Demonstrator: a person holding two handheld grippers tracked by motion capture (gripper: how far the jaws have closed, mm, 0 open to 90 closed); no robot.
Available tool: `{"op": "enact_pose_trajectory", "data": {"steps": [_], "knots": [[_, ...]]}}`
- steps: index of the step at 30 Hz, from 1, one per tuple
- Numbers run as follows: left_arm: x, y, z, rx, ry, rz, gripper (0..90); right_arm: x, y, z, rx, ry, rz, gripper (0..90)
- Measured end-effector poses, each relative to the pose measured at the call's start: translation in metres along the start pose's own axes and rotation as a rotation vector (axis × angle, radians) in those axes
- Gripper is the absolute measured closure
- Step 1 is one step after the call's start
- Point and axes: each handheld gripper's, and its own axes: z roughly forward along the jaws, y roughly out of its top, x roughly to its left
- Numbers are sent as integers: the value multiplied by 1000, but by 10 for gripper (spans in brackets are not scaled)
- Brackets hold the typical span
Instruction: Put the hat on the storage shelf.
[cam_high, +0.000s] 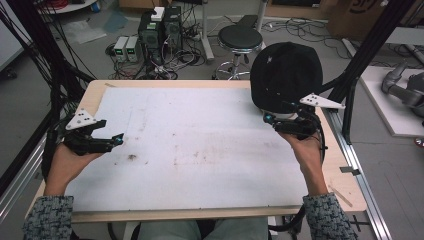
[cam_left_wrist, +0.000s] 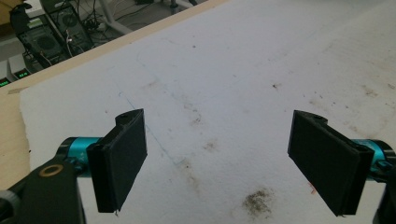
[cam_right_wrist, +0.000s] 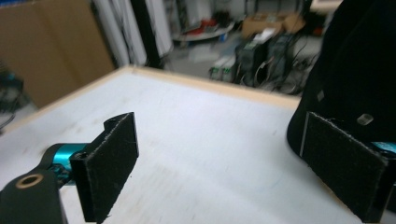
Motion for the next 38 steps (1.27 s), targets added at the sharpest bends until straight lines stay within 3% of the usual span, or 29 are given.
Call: {"op": "enact_pose_trajectory", "data": {"steps": [2, 3, 6, 8, 22, 38], "knots": [[0, 1, -1, -1, 5, 0, 198, 1, 0, -1, -21, -17, 0, 110], [0, 1, -1, -8, 6, -5, 198, 1, 0, -2, -25, -3, -2, 111], [2, -2, 1, -5, 24, -6, 198, 3, -2, -1, -14, -4, -19, 111], [3, -4, 3, 10, 18, -8, 198, 3, -5, 1, 3, -7, -24, 111], [2, -6, 4, -6, 0, -13, 198, 9, -27, 2, 74, -15, -40, 111], [1, -8, 4, -1, 3, -13, 198, 6, -27, 5, 71, -2, -32, 111]]}}
